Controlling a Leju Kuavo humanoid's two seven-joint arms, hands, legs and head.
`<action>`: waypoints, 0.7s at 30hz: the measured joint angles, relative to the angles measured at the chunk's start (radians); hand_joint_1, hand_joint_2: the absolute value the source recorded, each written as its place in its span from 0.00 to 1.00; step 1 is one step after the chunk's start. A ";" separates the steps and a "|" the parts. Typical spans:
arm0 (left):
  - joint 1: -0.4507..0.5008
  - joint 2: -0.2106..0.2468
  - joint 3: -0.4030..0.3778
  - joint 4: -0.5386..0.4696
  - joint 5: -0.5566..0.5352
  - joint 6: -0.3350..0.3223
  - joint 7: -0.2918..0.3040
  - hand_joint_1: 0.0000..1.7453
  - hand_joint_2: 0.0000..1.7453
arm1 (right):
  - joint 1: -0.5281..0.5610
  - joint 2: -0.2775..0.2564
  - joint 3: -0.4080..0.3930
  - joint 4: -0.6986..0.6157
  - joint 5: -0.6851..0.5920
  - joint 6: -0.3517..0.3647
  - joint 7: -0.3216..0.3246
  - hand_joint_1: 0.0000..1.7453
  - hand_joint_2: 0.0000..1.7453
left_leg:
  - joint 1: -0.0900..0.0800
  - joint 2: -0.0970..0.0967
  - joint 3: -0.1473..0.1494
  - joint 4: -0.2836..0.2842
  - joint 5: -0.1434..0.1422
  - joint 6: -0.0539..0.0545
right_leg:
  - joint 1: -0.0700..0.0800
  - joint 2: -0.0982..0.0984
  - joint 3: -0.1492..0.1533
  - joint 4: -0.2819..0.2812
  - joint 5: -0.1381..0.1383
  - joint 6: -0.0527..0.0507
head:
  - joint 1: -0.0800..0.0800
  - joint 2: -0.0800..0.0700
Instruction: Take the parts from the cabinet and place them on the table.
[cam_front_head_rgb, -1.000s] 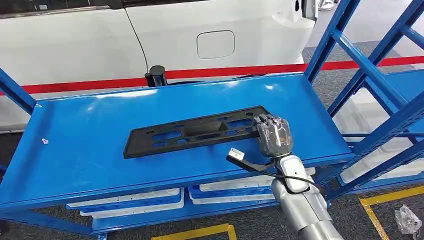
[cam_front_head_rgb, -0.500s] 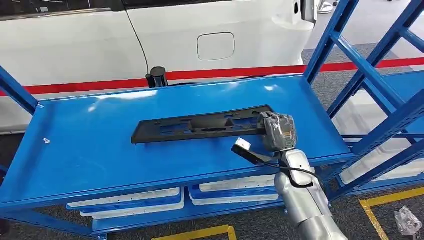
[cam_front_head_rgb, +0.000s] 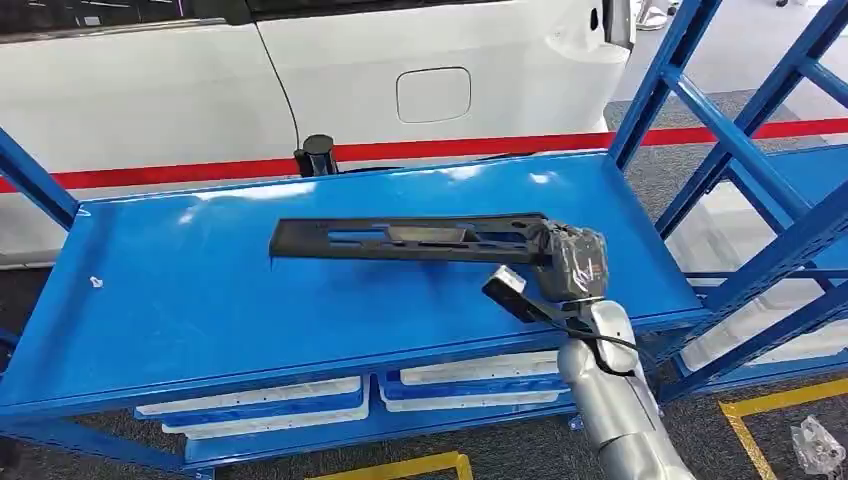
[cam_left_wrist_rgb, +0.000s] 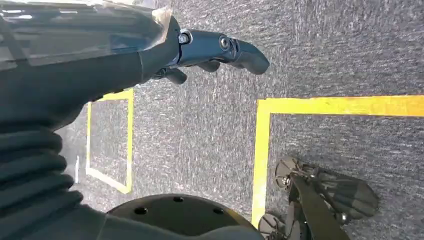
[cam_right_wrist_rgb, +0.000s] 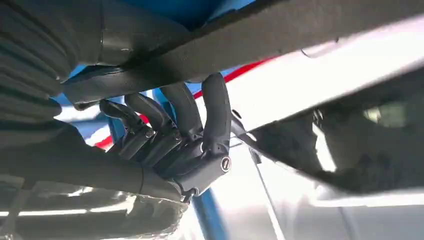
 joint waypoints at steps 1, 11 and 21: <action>0.000 0.000 0.000 0.000 0.000 0.000 0.004 0.00 1.00 | 0.010 0.005 -0.011 -0.017 -0.030 -0.004 -0.008 1.00 1.00 | 0.000 0.001 -0.001 0.000 0.000 0.000 | 0.000 0.000 -0.001 0.000 0.001 0.001 | -0.001 0.000; 0.000 0.000 0.000 0.000 -0.002 0.020 0.019 0.00 1.00 | 0.152 0.032 -0.053 -0.273 -0.021 -0.129 -0.024 1.00 1.00 | 0.001 0.001 -0.004 0.000 -0.001 -0.001 | 0.001 0.000 -0.005 0.000 -0.001 0.000 | -0.001 0.000; 0.000 0.000 0.000 0.000 -0.001 0.030 0.022 0.00 1.00 | 0.185 0.040 -0.054 -0.371 -0.006 -0.159 -0.022 1.00 1.00 | 0.000 0.001 -0.006 0.000 -0.001 -0.001 | 0.000 0.001 -0.006 0.000 -0.001 0.000 | -0.001 0.000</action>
